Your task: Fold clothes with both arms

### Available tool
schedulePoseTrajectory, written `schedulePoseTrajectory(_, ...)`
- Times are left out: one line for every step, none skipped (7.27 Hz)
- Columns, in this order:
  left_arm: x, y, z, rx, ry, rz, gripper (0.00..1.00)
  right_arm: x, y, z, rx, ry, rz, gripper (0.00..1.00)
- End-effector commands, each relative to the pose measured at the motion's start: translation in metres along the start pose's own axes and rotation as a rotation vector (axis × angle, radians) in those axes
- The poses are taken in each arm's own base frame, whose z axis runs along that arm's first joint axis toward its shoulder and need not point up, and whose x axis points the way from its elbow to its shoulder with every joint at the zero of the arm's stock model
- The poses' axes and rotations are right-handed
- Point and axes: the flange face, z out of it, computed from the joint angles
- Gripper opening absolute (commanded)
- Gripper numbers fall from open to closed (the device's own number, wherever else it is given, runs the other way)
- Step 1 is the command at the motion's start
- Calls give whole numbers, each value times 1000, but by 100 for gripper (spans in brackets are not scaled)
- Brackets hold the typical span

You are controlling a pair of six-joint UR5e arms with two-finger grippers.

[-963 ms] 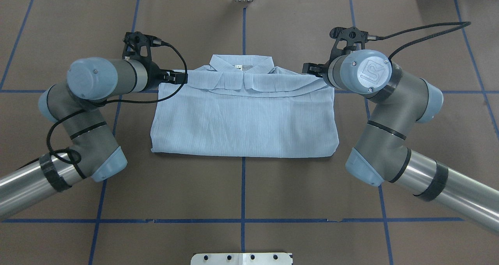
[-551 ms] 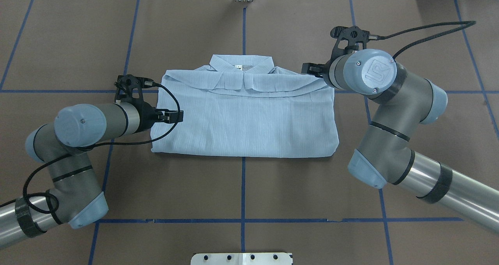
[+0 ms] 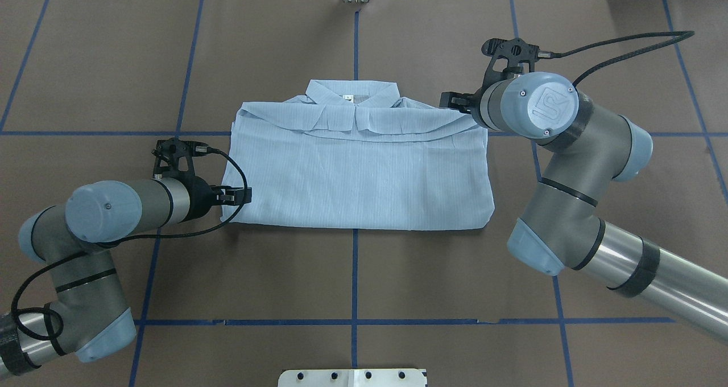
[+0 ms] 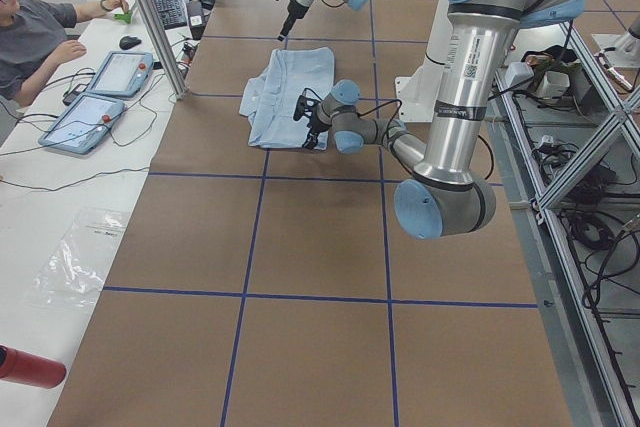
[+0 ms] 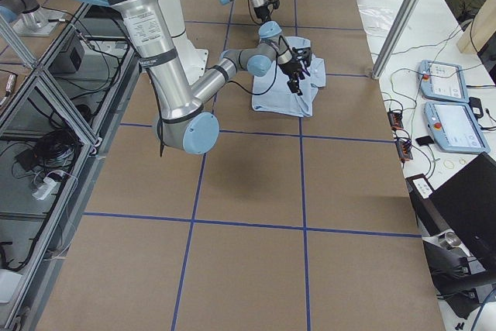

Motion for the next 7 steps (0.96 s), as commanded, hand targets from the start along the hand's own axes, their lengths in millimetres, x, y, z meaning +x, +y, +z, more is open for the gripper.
schedulePoseTrajectory(9, 17, 2, -28, 12, 9, 72, 0, 0, 1, 1, 2, 0, 100)
schedulePoseTrajectory(12, 21, 2, -34, 18, 13, 51, 0, 0, 1, 0, 3, -1, 100)
schedulePoseTrajectory(12, 22, 2, -37, 19, 12, 19, 0, 0, 1, 1, 2, 0, 100)
schedulePoseTrajectory(12, 21, 2, -33, 17, -22, 0, 0, 0, 1, 0, 3, -1, 100)
schedulePoseTrajectory(16, 19, -4, -29, 29, -23, 0, -1, 2, 1, 0, 1, -2, 100)
schedulePoseTrajectory(12, 21, -6, -32, 26, -23, 0, -1, 3, 2, -1, 2, -3, 100)
schedulePoseTrajectory(7, 22, -5, -33, 17, -13, 0, -1, 4, 3, 0, 4, -4, 100)
